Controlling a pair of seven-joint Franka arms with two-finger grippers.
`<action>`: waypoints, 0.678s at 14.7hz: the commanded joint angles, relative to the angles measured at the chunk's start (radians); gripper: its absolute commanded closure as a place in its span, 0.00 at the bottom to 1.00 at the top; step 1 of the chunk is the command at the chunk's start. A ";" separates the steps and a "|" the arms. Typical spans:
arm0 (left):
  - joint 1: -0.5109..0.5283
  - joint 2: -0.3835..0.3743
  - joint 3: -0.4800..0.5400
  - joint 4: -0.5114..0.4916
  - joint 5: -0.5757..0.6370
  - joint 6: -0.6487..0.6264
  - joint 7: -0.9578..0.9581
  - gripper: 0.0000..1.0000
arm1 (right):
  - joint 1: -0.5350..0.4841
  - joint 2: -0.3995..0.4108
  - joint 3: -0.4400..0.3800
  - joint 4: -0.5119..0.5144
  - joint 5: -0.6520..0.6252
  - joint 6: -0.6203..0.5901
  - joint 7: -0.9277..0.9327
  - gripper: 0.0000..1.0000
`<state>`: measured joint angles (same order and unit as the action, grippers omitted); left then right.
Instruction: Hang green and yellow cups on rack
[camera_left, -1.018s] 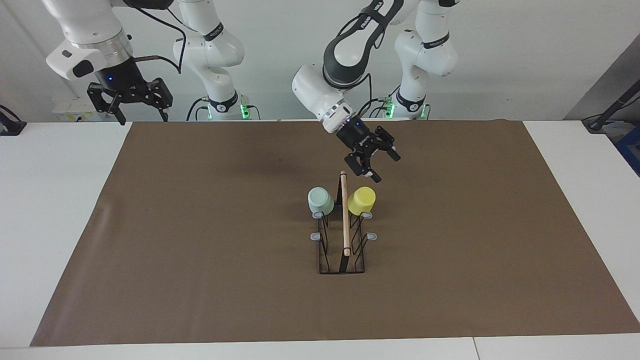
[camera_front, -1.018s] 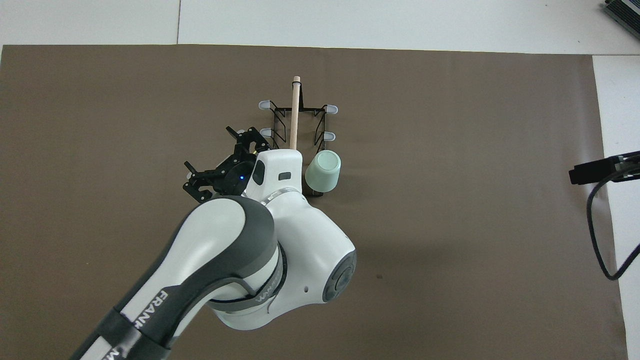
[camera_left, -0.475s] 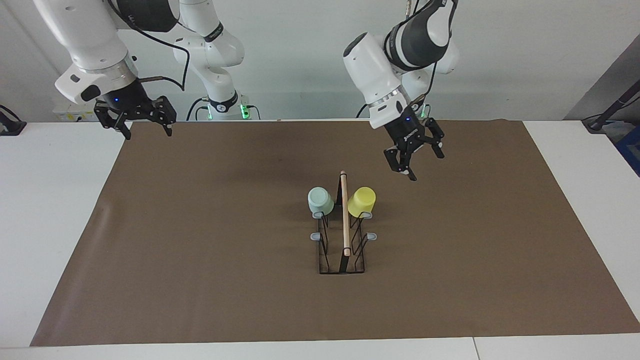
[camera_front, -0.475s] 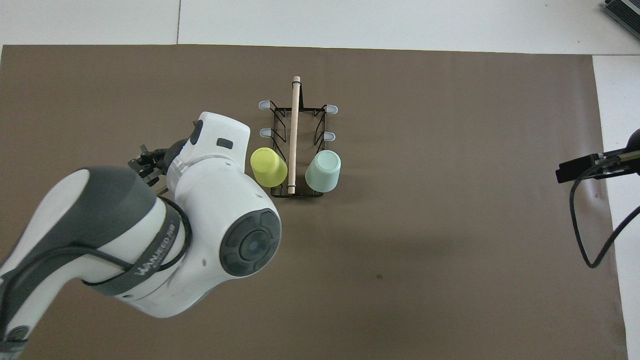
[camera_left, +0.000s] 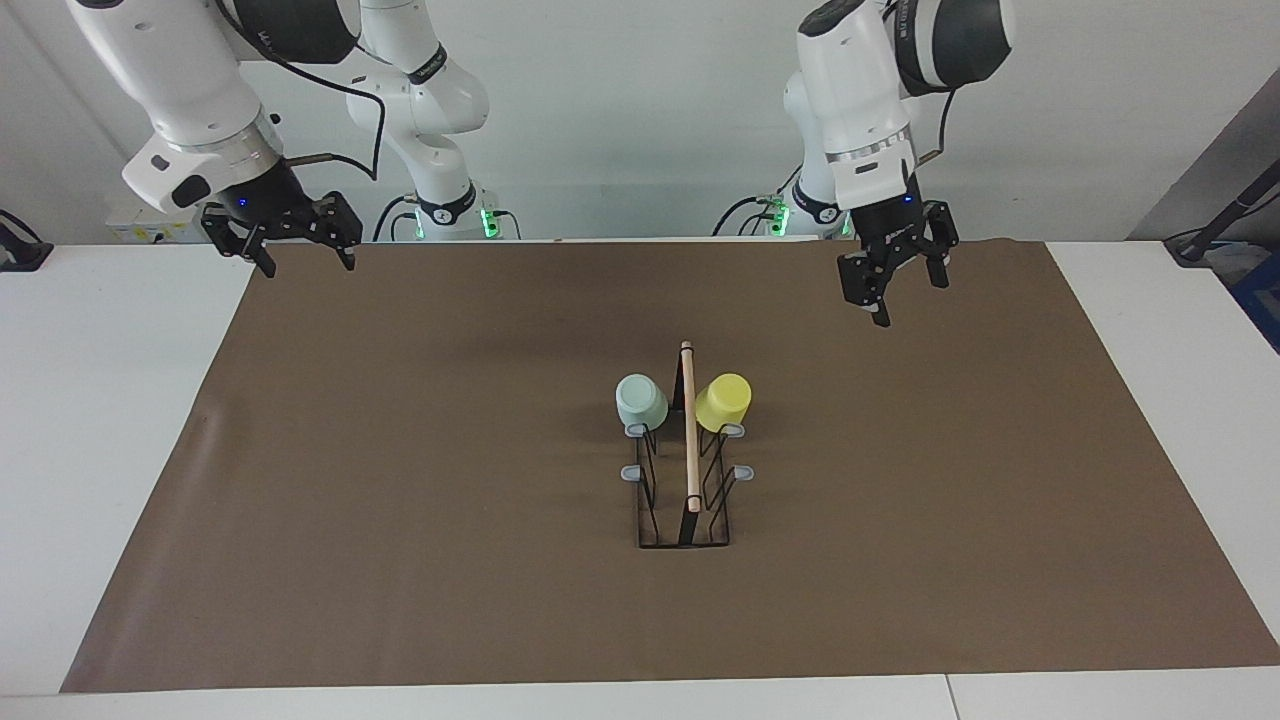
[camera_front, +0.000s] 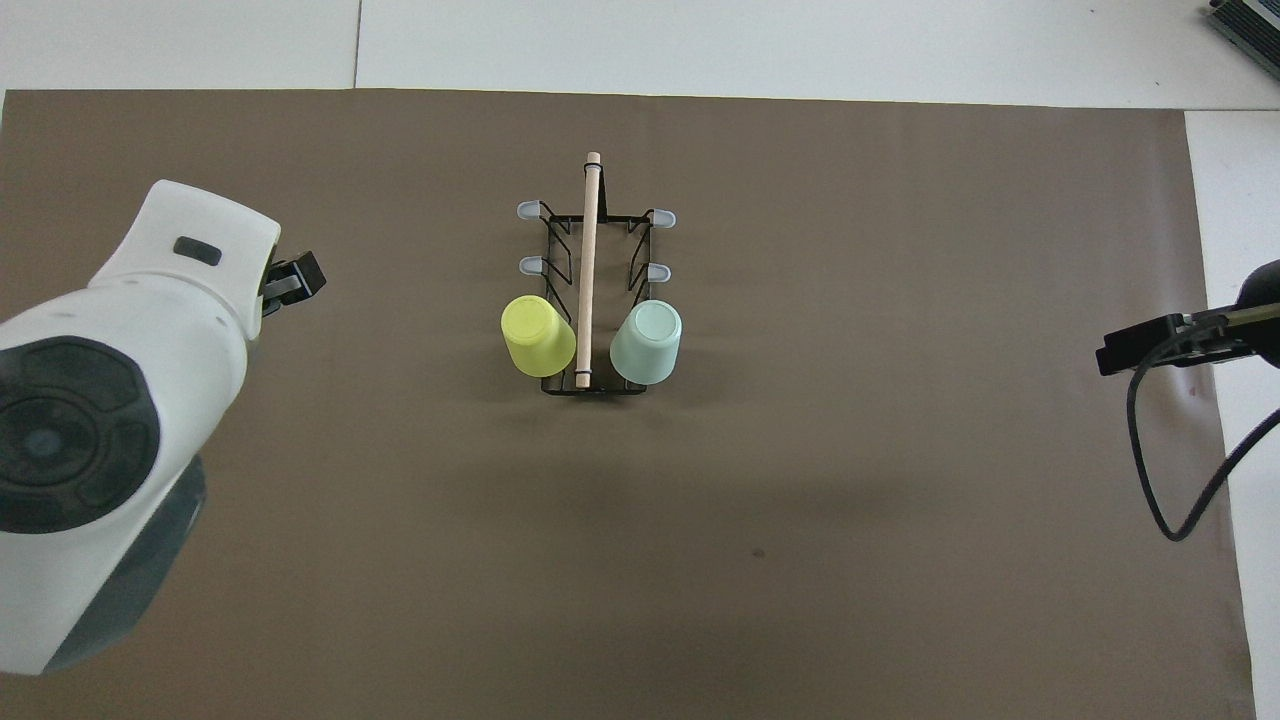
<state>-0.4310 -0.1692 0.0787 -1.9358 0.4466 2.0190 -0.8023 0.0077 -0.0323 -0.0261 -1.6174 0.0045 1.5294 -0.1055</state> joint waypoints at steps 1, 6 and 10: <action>0.084 -0.006 -0.004 0.026 -0.150 0.009 0.251 0.00 | -0.006 -0.020 0.003 -0.018 0.022 -0.006 0.013 0.00; 0.271 0.026 -0.004 0.138 -0.416 -0.113 0.693 0.00 | -0.015 -0.020 0.003 -0.018 0.022 -0.006 0.012 0.00; 0.353 0.077 -0.004 0.276 -0.465 -0.265 0.868 0.00 | -0.015 -0.020 0.003 -0.018 0.022 -0.006 0.012 0.00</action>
<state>-0.1072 -0.1462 0.0864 -1.7631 0.0042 1.8380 -0.0111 0.0059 -0.0326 -0.0292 -1.6174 0.0066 1.5293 -0.1055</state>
